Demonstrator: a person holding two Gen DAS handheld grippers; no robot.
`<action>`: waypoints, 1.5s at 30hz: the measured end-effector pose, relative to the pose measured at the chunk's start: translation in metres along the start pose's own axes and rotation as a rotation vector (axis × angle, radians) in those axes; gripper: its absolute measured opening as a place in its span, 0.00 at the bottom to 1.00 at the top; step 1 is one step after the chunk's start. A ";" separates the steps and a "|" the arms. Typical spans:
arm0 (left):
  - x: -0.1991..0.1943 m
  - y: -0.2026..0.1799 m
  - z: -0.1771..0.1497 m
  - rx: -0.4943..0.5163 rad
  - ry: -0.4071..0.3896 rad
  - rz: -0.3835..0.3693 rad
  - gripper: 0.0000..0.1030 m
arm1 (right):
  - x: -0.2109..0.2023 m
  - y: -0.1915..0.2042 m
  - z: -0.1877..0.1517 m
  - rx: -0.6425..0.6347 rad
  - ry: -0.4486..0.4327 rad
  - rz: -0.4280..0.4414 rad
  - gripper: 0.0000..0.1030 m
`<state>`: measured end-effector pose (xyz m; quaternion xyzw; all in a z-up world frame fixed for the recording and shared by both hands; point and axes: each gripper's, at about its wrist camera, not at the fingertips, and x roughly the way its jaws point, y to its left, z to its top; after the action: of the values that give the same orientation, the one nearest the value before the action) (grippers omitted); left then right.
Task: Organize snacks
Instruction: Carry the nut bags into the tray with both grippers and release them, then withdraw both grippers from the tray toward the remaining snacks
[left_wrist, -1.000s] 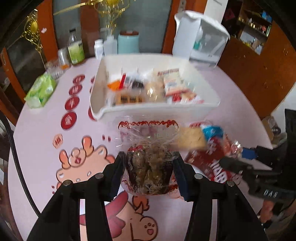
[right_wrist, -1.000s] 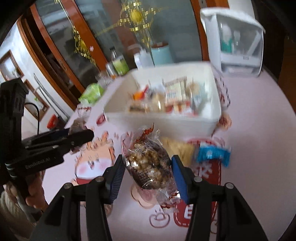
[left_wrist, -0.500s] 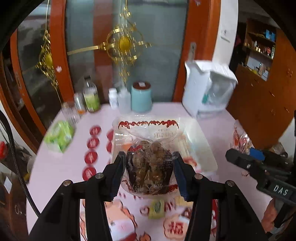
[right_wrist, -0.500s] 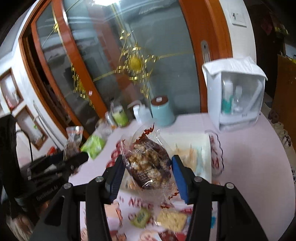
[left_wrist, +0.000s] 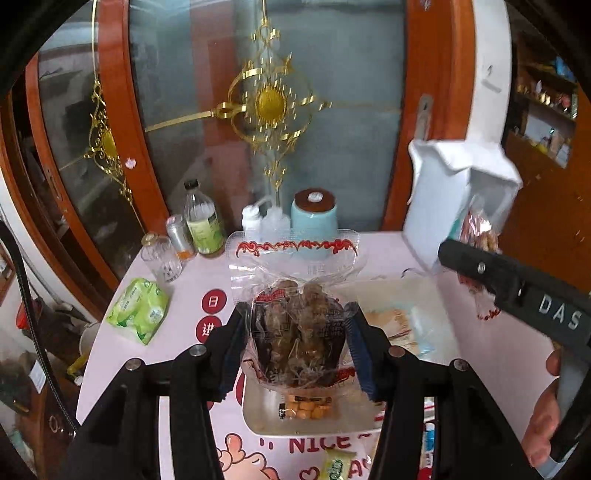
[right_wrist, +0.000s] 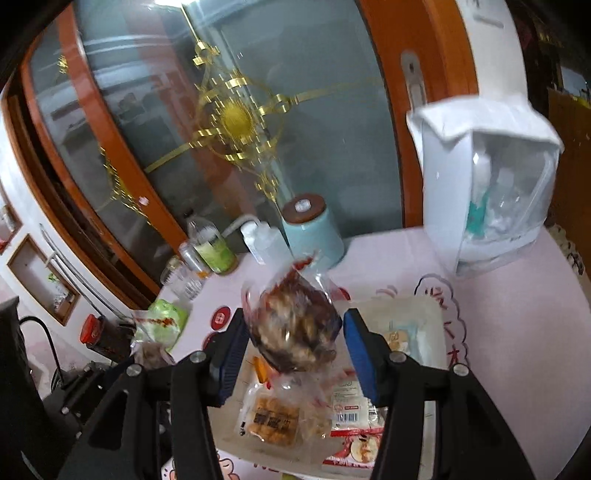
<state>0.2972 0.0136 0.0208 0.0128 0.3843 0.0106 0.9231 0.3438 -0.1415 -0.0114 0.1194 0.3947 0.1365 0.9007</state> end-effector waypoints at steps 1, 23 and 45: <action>0.012 0.000 -0.001 -0.004 0.022 -0.002 0.49 | 0.013 -0.001 -0.001 -0.003 0.014 0.002 0.52; 0.072 0.011 -0.040 -0.040 0.119 0.023 0.78 | 0.017 -0.002 -0.047 -0.034 0.062 -0.022 0.66; -0.075 0.027 -0.130 -0.046 0.026 -0.033 0.79 | -0.124 -0.015 -0.178 -0.087 0.021 -0.120 0.67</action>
<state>0.1514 0.0408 -0.0169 -0.0151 0.3961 0.0046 0.9181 0.1335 -0.1783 -0.0495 0.0551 0.4043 0.1004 0.9074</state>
